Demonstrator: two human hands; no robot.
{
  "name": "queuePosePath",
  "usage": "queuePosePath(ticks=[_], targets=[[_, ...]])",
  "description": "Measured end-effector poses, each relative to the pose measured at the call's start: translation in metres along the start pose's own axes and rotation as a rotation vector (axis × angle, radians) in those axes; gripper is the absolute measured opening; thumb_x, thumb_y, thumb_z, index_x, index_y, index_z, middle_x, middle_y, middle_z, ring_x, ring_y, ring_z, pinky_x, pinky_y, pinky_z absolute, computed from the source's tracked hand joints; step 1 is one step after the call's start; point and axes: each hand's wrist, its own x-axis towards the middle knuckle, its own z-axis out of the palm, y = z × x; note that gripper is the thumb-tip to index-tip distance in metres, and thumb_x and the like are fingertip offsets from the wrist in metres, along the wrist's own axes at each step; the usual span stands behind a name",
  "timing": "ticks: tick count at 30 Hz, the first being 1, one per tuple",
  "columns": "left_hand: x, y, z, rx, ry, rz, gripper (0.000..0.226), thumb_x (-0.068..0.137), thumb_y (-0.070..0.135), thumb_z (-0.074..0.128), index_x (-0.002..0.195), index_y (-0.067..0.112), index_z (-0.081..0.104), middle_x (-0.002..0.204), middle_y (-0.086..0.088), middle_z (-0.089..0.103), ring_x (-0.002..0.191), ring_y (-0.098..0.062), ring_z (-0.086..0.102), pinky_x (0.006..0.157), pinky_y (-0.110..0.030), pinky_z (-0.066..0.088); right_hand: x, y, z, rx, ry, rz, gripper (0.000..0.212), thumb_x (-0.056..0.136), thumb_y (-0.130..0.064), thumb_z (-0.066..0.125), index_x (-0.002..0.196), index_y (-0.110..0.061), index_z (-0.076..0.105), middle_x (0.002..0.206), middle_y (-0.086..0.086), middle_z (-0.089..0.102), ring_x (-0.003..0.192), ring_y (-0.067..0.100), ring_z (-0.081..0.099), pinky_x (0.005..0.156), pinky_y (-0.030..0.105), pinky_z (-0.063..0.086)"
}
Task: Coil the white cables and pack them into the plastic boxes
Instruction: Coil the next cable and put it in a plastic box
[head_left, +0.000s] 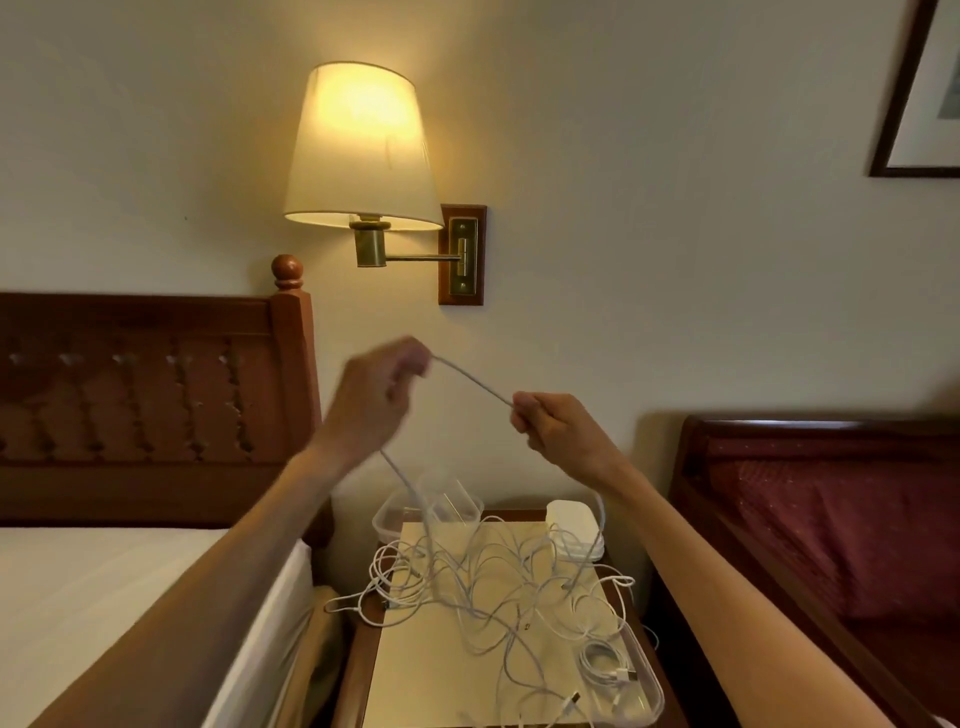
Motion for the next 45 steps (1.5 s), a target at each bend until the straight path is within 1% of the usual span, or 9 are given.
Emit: queuePosePath(ticks=[4,8,13,21,26,29,35,40,45], targets=[[0.003,-0.022,-0.038,0.123,0.160,-0.239,0.021,0.102,0.009,0.045,0.091,0.015,0.061,0.079,0.012,0.052,0.082,-0.007,0.056,0.071,-0.020,0.041,-0.021,0.035,-0.007,0.066,-0.015,0.124,0.039,0.105,-0.028,0.036,0.071,-0.014,0.050,0.053,-0.009,0.037,0.044,0.004,0.031,0.042,0.016,0.026],[0.005,-0.025,-0.034,0.645,-0.456,-0.516,0.039,0.100,0.027,0.048,0.137,0.038,0.048,0.144,-0.004,0.039,0.134,-0.035,0.029,0.106,-0.051,0.031,-0.007,0.030,-0.002,-0.073,0.117,0.077,0.042,0.104,-0.029,0.039,0.066,-0.018,0.052,0.049,-0.011,0.042,0.045,0.006,0.033,0.046,0.020,0.029],[-0.003,0.022,0.014,-0.005,-0.463,-0.224,0.035,0.101,0.027,0.049,0.135,0.019,0.049,0.115,0.005,0.063,0.106,-0.008,0.057,0.088,-0.023,0.042,0.011,-0.007,0.016,-0.275,0.114,-0.137,0.043,0.103,-0.018,0.043,0.061,-0.025,0.049,0.052,-0.011,0.046,0.046,0.003,0.042,0.053,0.014,0.033],[-0.003,-0.011,-0.020,0.045,0.223,-0.486,0.022,0.100,0.008,0.041,0.088,0.012,0.059,0.085,0.002,0.061,0.077,-0.012,0.056,0.066,-0.021,0.041,-0.016,0.037,0.007,0.180,-0.001,0.166,0.041,0.105,-0.031,0.034,0.069,-0.017,0.050,0.053,-0.004,0.034,0.045,0.012,0.027,0.045,0.029,0.021],[-0.002,-0.030,-0.027,0.517,-0.482,-0.753,0.039,0.096,0.027,0.054,0.131,0.010,0.049,0.135,-0.016,0.047,0.125,-0.036,0.044,0.103,-0.046,0.041,-0.013,0.038,0.002,0.078,0.098,0.191,0.041,0.105,-0.028,0.037,0.068,-0.016,0.051,0.050,-0.008,0.037,0.044,0.009,0.029,0.042,0.023,0.023],[-0.007,-0.002,-0.004,0.361,-0.401,-0.392,0.078,0.089,0.024,0.064,0.152,0.016,0.019,0.156,-0.006,0.024,0.143,-0.026,0.023,0.117,-0.044,0.023,-0.003,0.023,0.000,-0.105,0.100,0.105,0.043,0.104,-0.022,0.039,0.064,-0.018,0.054,0.049,-0.011,0.046,0.042,0.002,0.036,0.047,0.016,0.032],[-0.030,0.026,0.055,-0.057,-0.207,-0.129,0.019,0.101,0.016,0.049,0.086,0.011,0.061,0.070,0.009,0.055,0.061,-0.002,0.050,0.060,-0.020,0.037,-0.005,-0.002,0.003,0.000,-0.099,0.070,0.039,0.105,-0.021,0.037,0.069,-0.015,0.052,0.051,-0.009,0.037,0.044,0.005,0.032,0.045,0.017,0.029],[-0.017,-0.006,0.005,0.024,0.162,-0.389,0.027,0.099,0.007,0.045,0.075,0.013,0.052,0.065,0.001,0.052,0.059,-0.008,0.046,0.055,-0.014,0.033,-0.035,0.023,-0.023,0.300,-0.143,0.264,0.038,0.106,-0.027,0.033,0.072,-0.016,0.048,0.054,-0.007,0.030,0.044,0.008,0.025,0.040,0.019,0.021],[-0.026,-0.019,0.014,0.520,-0.495,-0.614,0.040,0.097,0.031,0.054,0.134,0.017,0.047,0.134,-0.012,0.049,0.122,-0.030,0.046,0.098,-0.042,0.039,-0.037,0.016,-0.024,0.388,-0.142,0.344,0.039,0.106,-0.029,0.031,0.072,-0.019,0.045,0.057,-0.005,0.025,0.043,0.007,0.020,0.039,0.020,0.016]])
